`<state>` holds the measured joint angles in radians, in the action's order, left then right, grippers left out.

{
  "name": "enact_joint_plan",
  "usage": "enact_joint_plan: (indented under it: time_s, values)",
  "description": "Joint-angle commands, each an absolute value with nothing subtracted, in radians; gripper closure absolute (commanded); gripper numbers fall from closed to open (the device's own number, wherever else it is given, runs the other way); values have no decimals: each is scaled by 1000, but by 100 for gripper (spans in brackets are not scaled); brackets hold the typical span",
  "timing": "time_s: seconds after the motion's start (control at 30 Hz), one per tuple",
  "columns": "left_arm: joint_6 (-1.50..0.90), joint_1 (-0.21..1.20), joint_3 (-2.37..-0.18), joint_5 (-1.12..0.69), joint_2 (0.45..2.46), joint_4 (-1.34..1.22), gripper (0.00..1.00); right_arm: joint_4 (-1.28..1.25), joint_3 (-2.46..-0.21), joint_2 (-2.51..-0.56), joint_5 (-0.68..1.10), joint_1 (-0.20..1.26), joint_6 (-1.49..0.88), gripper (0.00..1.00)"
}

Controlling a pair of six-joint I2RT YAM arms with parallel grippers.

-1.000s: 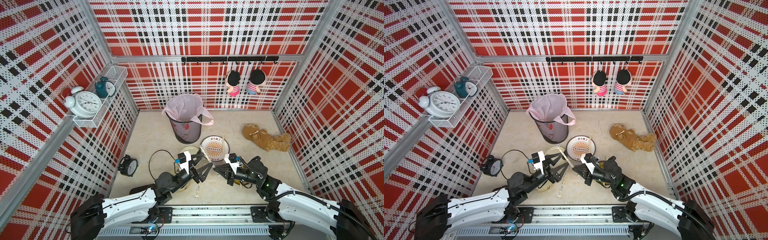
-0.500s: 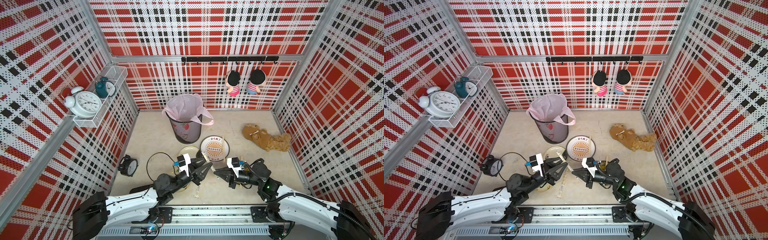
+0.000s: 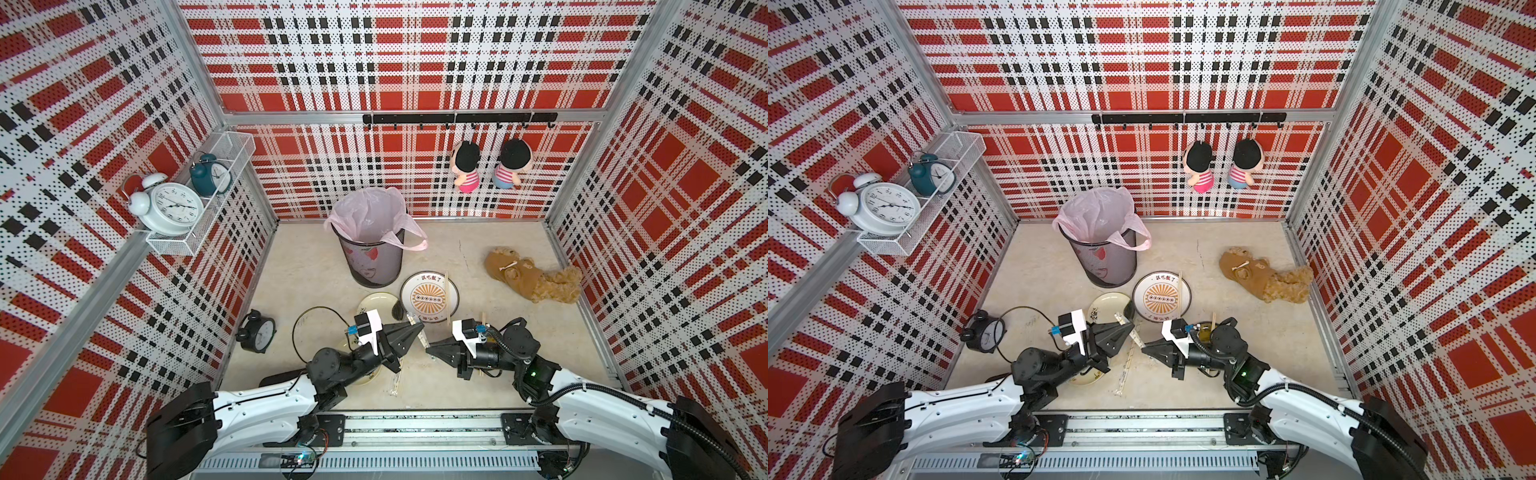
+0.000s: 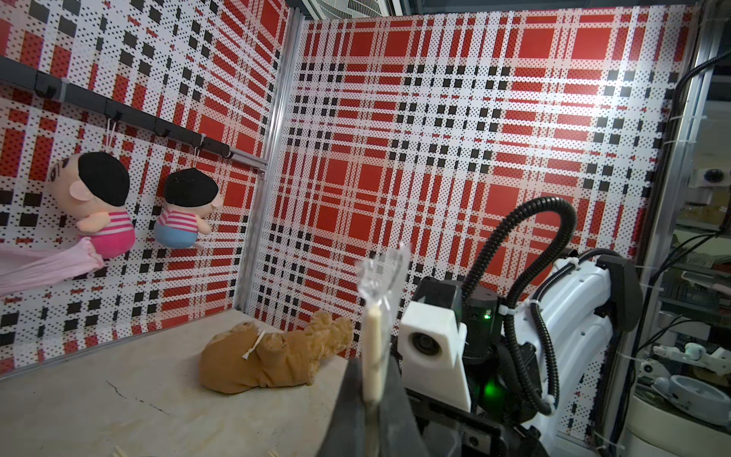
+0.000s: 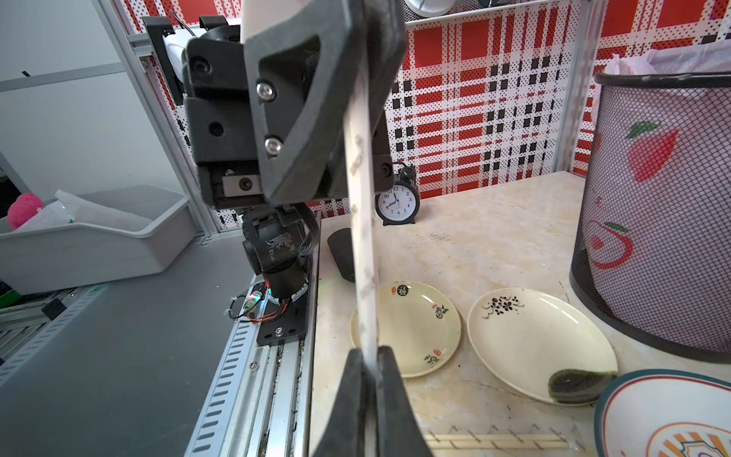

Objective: Remove the packaging of disposable chopsticks
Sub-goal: Pick up the disposable chopsticks from the center of the board.

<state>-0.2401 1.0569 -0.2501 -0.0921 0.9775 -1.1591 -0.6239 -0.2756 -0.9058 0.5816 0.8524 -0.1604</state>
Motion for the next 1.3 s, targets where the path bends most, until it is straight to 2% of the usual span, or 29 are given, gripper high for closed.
enact_joint_plan:
  time_s: [0.0, 0.17, 0.2, 0.27, 0.4, 0.47, 0.6, 0.7, 0.93, 1.13, 1.27]
  values:
    - [-250, 1028, -279, -187, 999, -1189, 100, -656, -277, -926, 560, 848, -142, 95]
    - [-284, 972, -287, -265, 1030, -1209, 100, -676, -270, -930, 518, 848, -125, 88]
    - [-285, 965, -290, -276, 1035, -1208, 100, -676, -271, -931, 514, 848, -123, 82]
    - [-285, 952, -293, -297, 1048, -1211, 100, -672, -277, -936, 505, 848, -116, 63]
    - [-279, 935, -296, -310, 1063, -1212, 100, -661, -276, -939, 468, 848, -101, 47]
    - [-278, 922, -296, -330, 1063, -1213, 100, -675, -263, -936, 451, 848, -82, 43]
    - [-253, 905, -313, -401, 1047, -1187, 100, -730, -220, -937, 449, 848, -40, 46]
    - [-207, 902, -349, -429, 1039, -1092, 100, -712, -224, -956, 461, 848, -20, 51]
    - [-170, 900, -372, -421, 1047, -1052, 100, -774, -224, -1032, 487, 848, -10, 83]
    - [-167, 902, -380, -417, 1069, -1042, 100, -785, -210, -1025, 479, 848, -8, 99]
    - [-167, 902, -384, -426, 1090, -1052, 98, -788, -207, -1038, 489, 848, -7, 100]
